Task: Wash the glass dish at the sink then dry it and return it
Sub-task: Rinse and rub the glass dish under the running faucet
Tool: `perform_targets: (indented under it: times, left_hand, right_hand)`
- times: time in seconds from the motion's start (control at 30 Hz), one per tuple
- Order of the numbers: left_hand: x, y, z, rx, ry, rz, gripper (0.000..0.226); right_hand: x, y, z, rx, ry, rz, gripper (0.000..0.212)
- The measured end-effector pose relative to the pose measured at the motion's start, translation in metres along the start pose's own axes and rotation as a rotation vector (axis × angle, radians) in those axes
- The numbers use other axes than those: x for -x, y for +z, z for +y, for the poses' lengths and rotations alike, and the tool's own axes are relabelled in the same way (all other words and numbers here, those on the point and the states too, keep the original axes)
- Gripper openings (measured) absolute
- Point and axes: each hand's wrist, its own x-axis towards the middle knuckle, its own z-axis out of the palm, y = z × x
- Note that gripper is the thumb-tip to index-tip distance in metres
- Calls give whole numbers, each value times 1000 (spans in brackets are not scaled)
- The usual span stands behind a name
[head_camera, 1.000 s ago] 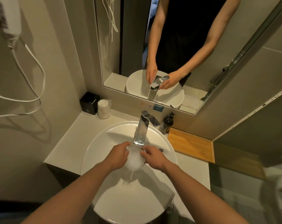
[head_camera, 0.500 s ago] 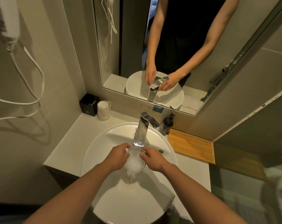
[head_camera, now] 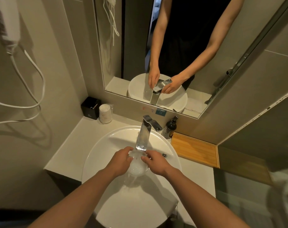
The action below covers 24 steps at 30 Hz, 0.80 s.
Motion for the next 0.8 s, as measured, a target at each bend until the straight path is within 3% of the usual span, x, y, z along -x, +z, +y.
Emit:
perform_targets:
  times: [0.3, 0.5, 0.8]
  left_hand:
    - [2, 4, 4, 174, -112, 44, 19]
    - [-6, -2, 8, 10, 3, 16, 36]
    - [2, 4, 1, 83, -66, 19, 22]
  right_hand:
    - [7, -1, 9, -85, 85, 29, 26]
    - [5, -5, 3, -25, 31, 33, 26]
    - [12, -3, 7, -51, 67, 47, 27]
